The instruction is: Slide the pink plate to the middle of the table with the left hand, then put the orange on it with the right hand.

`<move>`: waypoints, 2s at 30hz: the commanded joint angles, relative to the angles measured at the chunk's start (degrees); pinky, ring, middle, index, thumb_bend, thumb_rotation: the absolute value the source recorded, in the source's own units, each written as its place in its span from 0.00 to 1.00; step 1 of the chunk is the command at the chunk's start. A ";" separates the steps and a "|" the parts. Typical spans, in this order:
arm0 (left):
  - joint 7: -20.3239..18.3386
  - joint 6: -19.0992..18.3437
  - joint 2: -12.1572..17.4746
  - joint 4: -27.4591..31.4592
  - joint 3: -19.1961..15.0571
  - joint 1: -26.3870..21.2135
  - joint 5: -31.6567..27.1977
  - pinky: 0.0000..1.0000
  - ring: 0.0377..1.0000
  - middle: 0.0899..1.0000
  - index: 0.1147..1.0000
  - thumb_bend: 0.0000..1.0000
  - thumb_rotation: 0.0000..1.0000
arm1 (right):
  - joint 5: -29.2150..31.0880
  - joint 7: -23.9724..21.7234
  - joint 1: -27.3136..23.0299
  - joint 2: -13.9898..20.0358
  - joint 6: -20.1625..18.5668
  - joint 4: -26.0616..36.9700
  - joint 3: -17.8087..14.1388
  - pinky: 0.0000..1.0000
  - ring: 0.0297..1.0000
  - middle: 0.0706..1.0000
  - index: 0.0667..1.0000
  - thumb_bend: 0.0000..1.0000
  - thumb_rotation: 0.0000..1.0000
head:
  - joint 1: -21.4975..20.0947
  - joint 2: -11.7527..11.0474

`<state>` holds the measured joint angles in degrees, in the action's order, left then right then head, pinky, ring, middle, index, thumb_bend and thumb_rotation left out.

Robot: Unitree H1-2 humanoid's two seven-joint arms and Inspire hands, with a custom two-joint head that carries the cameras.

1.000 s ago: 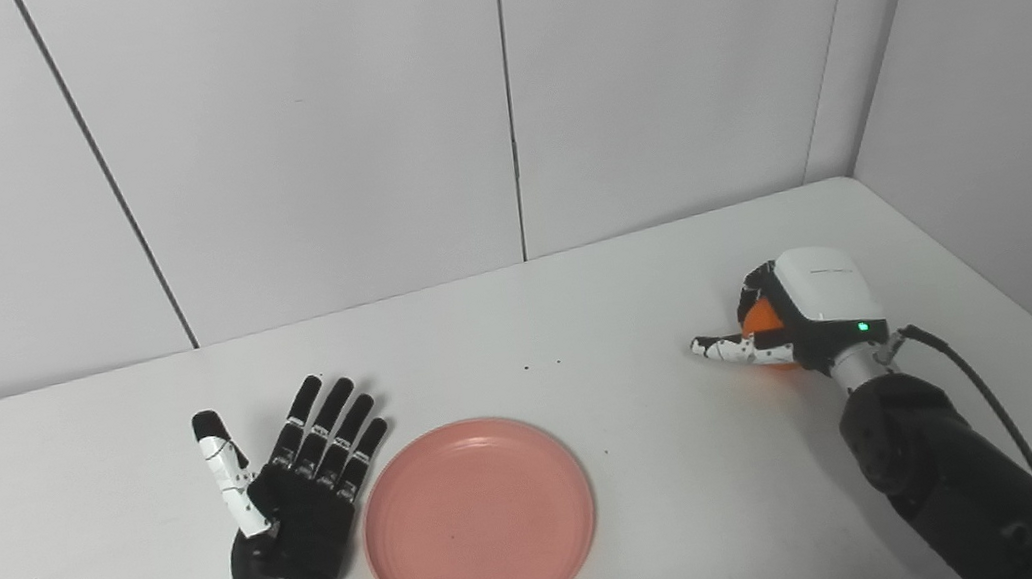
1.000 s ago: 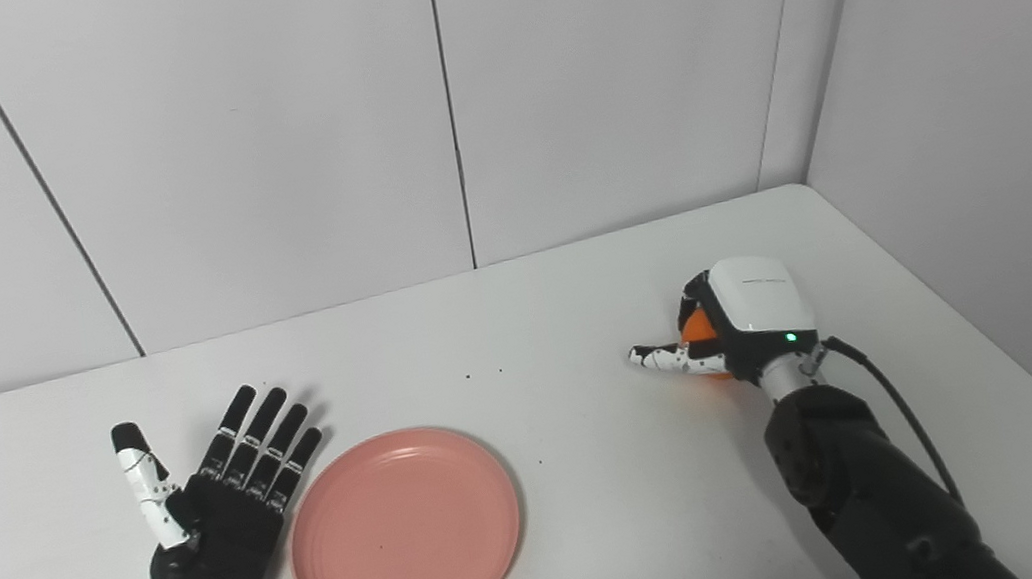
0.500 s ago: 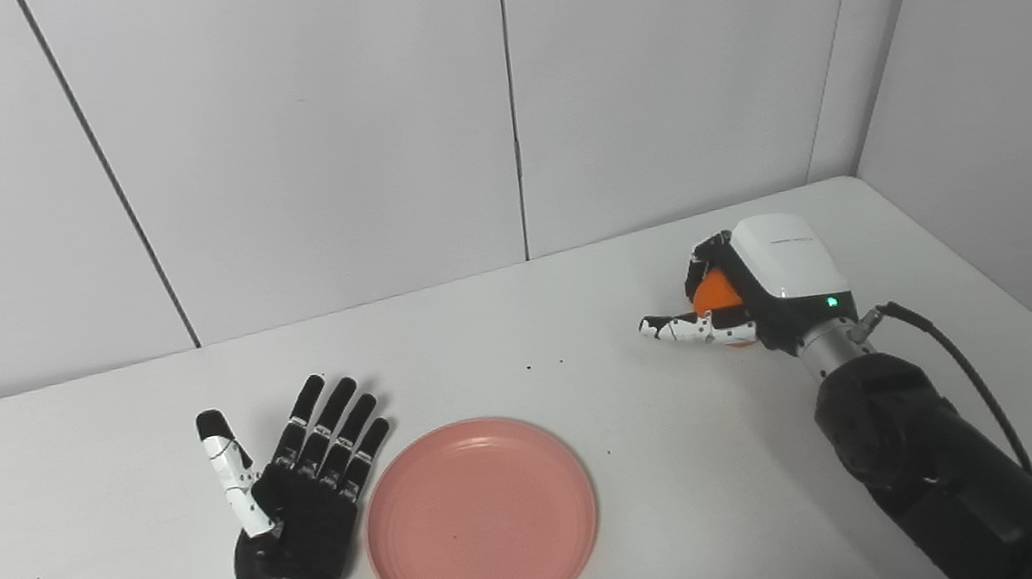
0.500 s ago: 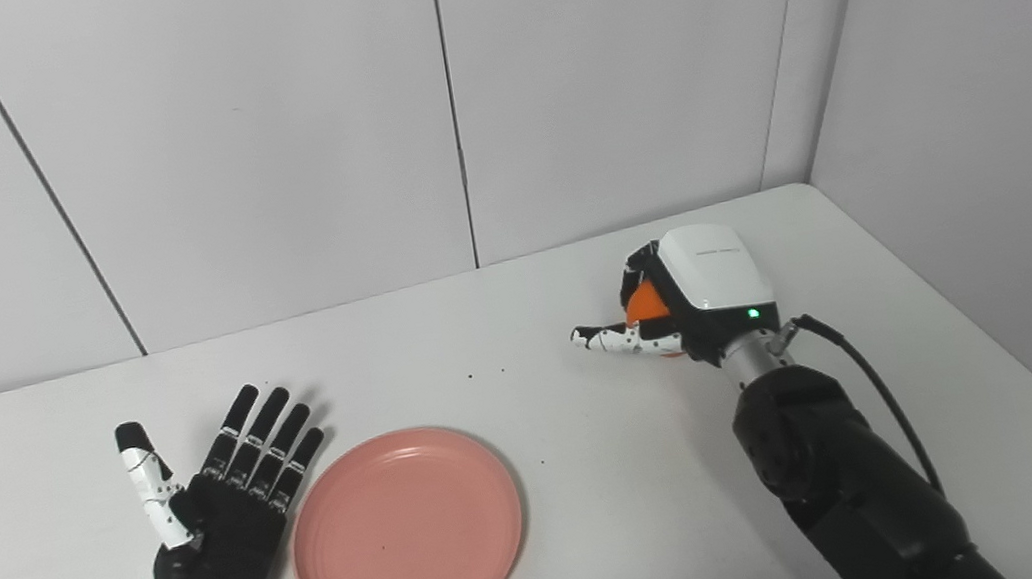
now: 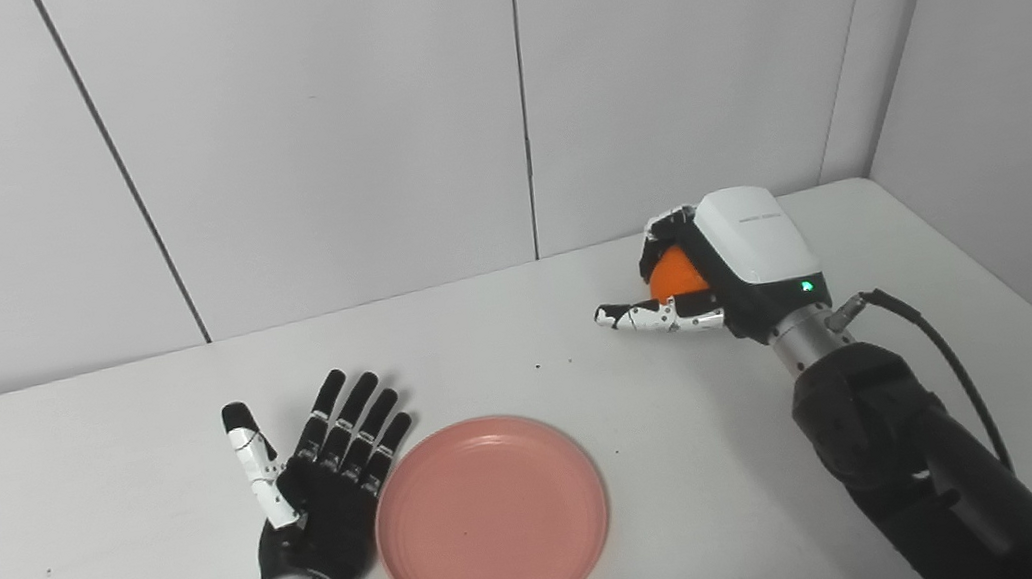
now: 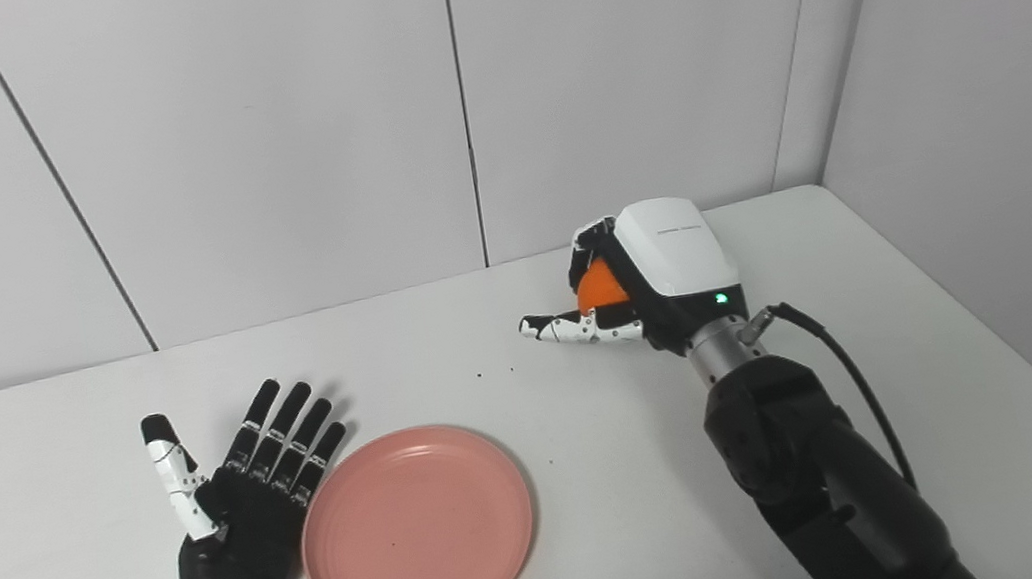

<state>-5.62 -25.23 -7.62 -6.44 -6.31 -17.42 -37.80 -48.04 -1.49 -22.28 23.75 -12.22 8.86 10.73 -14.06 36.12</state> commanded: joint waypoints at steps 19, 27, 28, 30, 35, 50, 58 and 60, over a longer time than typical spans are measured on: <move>1.13 0.53 -3.01 -1.76 0.68 1.93 4.05 0.86 0.85 0.83 0.90 0.82 0.95 | -1.70 -1.29 -2.38 -7.61 4.54 4.86 6.05 0.11 0.14 0.18 0.24 0.59 0.70 | 5.50 0.42; 1.43 1.30 -3.54 -2.54 0.99 1.71 5.64 0.84 0.83 0.81 0.89 0.84 0.95 | -2.05 -1.77 -1.24 -10.29 5.57 5.21 8.20 0.15 0.19 0.23 0.32 0.57 0.72 | 7.49 0.48; 1.50 1.39 -3.57 -2.61 1.07 1.70 5.96 0.83 0.82 0.80 0.89 0.84 0.95 | -2.13 -1.86 -1.02 -10.61 5.63 5.32 8.54 0.15 0.19 0.24 0.33 0.56 0.72 | 7.49 0.48; 1.58 1.44 -3.60 -2.61 1.17 1.73 6.38 0.81 0.82 0.80 0.89 0.85 0.95 | -2.07 -1.56 -0.63 -11.09 6.06 5.31 9.09 0.14 0.18 0.22 0.31 0.56 0.71 | 7.63 0.49; 1.43 1.58 -3.74 -2.89 1.00 1.69 6.47 0.82 0.82 0.82 0.89 0.85 0.95 | -2.32 -1.04 -0.03 -12.07 7.02 5.14 9.93 0.15 0.19 0.24 0.32 0.57 0.74 | 7.63 0.49; 1.48 1.69 -4.08 -3.19 1.60 1.26 6.42 0.84 0.85 0.86 0.93 0.85 0.98 | -2.05 -2.69 0.51 -13.10 8.55 4.10 11.84 0.14 0.19 0.23 0.32 0.57 0.69 | 8.97 1.54; 1.57 1.52 -3.63 -2.96 1.45 1.09 6.47 0.81 0.85 0.85 0.90 0.85 0.97 | -2.27 -2.27 2.10 -12.95 9.15 1.79 12.94 0.14 0.18 0.23 0.31 0.58 0.69 | 8.84 1.83; 1.39 1.48 -3.43 -2.92 1.60 1.07 6.60 0.81 0.85 0.84 0.90 0.85 0.98 | -2.29 -2.31 2.56 -12.94 9.25 1.44 13.08 0.15 0.19 0.24 0.33 0.58 0.69 | 8.88 1.86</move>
<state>-5.83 -21.43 -10.79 -7.85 -4.85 -17.22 -32.60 -50.37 -4.91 -18.30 10.86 -5.83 9.44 23.98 -5.27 38.06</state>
